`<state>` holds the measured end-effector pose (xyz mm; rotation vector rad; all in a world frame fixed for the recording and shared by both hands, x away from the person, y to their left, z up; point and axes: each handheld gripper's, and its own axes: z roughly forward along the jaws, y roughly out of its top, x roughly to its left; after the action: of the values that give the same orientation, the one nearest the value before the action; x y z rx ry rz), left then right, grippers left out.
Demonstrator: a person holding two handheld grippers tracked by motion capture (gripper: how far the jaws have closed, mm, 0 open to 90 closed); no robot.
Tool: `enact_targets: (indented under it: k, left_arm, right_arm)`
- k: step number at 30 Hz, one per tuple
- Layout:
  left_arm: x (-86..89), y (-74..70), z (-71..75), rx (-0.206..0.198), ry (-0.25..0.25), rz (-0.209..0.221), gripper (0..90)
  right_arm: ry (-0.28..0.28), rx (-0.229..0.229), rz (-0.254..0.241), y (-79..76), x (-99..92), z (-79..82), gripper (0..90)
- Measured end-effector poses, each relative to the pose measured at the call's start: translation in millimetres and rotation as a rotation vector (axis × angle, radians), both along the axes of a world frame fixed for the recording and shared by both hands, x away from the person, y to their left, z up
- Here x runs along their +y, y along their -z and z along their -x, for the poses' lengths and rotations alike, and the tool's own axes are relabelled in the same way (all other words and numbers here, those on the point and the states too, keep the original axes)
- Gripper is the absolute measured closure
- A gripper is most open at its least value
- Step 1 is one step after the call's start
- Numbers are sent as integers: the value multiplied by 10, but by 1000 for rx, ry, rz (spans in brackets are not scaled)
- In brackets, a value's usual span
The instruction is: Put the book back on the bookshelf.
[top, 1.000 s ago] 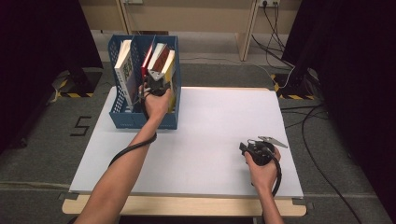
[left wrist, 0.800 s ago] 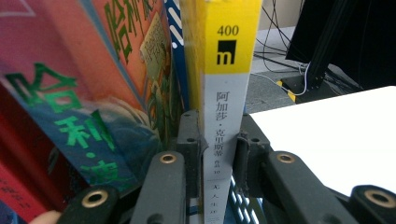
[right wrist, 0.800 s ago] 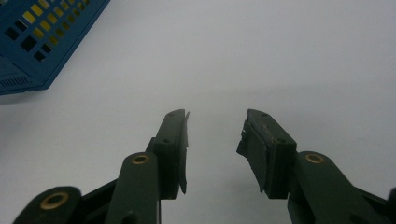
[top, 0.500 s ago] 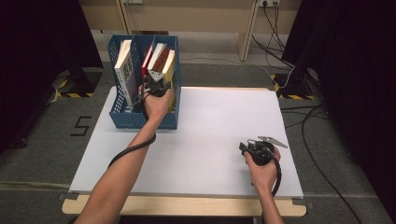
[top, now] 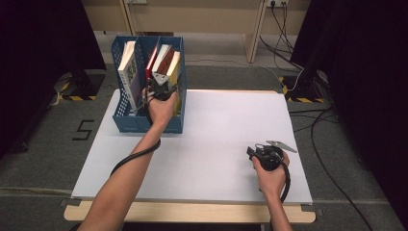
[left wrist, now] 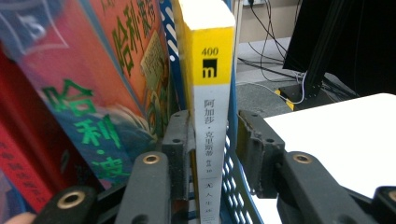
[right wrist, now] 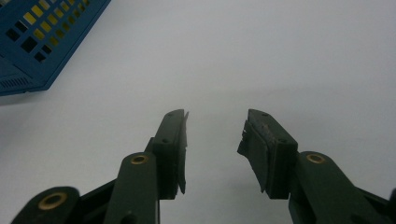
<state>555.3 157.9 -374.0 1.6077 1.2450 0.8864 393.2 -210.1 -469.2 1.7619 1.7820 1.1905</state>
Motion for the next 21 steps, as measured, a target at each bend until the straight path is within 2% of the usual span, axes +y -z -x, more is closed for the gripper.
enact_targets:
  k: [6,16,21]
  left_arm:
    - [67,-42,78,-13,8,6,586]
    - [85,-48,245,-27,29,-11,579]
    - [113,-56,351,-28,45,3,577]
  right_arm:
    - [2,4,-4,-4,4,2,583]
    - [1,4,-2,0,11,4,583]
    - [0,4,-1,-3,11,5,582]
